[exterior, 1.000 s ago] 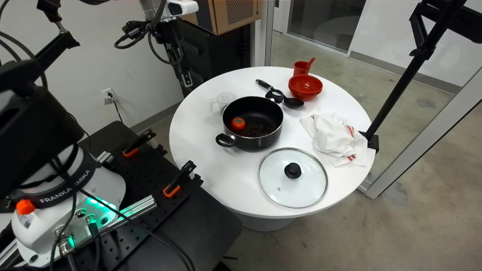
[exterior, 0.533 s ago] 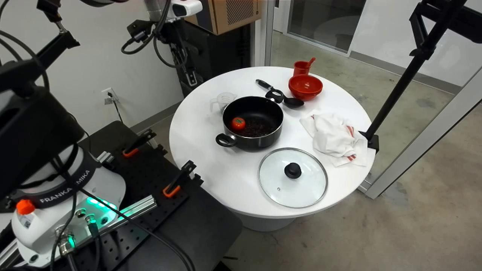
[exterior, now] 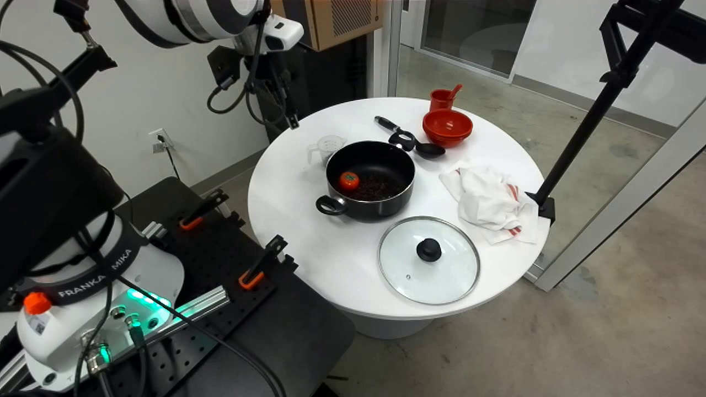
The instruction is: Move the object from the measuring cup into the pot
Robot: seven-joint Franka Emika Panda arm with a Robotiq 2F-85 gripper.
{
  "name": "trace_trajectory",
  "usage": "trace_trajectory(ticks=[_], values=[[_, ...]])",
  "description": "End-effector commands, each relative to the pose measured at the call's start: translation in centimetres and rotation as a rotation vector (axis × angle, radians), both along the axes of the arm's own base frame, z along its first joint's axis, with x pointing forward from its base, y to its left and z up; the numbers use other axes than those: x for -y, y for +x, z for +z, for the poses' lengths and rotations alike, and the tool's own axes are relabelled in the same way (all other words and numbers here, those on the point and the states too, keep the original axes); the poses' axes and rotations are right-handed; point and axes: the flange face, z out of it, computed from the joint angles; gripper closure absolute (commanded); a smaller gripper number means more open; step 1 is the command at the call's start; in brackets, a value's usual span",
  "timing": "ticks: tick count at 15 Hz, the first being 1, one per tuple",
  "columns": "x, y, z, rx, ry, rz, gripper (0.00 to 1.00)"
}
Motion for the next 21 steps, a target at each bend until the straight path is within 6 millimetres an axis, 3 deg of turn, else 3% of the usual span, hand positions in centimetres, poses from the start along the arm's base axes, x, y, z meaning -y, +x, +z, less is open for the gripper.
trace_trajectory(ticks=[1,6,10,13,16,21], values=[[0.3,3.9,-1.6,0.073,0.019,-0.08,0.0],[1.5,8.4,-2.9,0.175,0.025,-0.232,0.0],[1.2,10.7,-5.1,0.213,0.016,-0.319,0.0],[-0.5,10.1,-9.0,0.134,-0.001,-0.296,0.0],[-2.7,8.2,-13.1,0.036,0.004,-0.24,0.0],[-5.0,7.3,-16.7,-0.037,0.01,-0.202,0.0]])
